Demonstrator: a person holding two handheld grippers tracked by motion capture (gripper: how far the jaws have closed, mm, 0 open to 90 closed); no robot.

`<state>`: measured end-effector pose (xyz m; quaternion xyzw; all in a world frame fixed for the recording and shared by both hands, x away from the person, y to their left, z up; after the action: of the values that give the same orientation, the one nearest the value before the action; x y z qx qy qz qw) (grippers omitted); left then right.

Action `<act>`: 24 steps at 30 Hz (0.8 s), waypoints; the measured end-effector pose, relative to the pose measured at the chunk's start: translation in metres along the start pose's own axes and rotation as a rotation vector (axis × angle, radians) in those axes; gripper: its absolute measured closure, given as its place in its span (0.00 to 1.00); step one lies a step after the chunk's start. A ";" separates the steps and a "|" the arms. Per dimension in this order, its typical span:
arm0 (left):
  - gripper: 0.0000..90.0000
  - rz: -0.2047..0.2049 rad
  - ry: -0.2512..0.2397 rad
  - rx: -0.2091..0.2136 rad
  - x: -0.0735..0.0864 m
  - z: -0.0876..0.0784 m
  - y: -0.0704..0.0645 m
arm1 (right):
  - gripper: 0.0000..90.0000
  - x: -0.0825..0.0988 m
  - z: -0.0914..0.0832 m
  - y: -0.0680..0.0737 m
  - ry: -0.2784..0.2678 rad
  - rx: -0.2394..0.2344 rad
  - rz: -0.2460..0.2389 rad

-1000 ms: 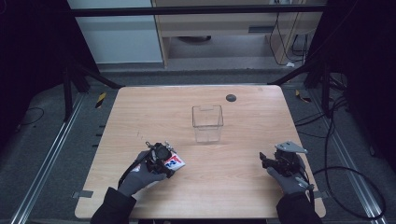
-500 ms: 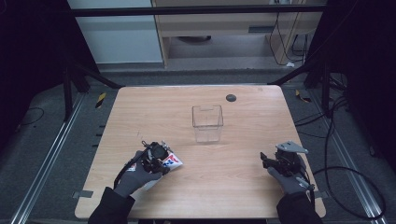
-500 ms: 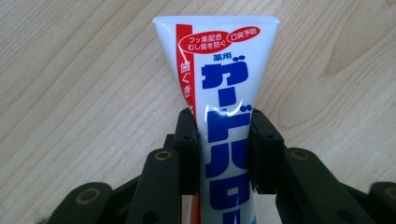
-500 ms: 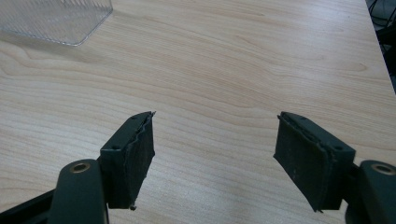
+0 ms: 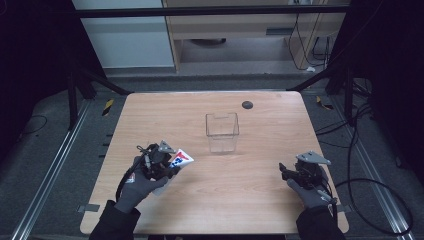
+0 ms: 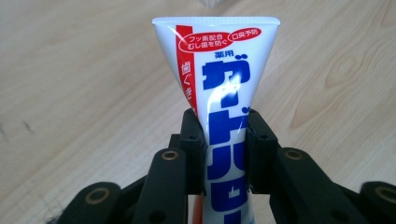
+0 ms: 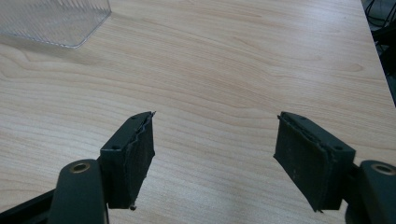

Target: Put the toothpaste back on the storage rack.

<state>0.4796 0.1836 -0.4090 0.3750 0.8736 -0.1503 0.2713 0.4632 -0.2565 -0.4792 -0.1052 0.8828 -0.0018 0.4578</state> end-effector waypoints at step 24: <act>0.81 -0.117 -0.460 -0.122 -0.072 -0.031 0.022 | 0.31 0.000 0.000 0.000 -0.022 0.006 0.002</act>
<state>0.5257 0.1712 -0.3426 0.2626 0.8166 -0.1940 0.4760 0.4629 -0.2564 -0.4792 -0.1029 0.8779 -0.0030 0.4676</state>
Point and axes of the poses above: each handheld gripper's, and its own axes: z roughly forward along the jaws, x roughly out of its underside, y roughly to its left, the point moved 1 cm from there along z, roughly forward along the jaws, and after that the axes turned 6 degrees about x, right-handed, at the moved point
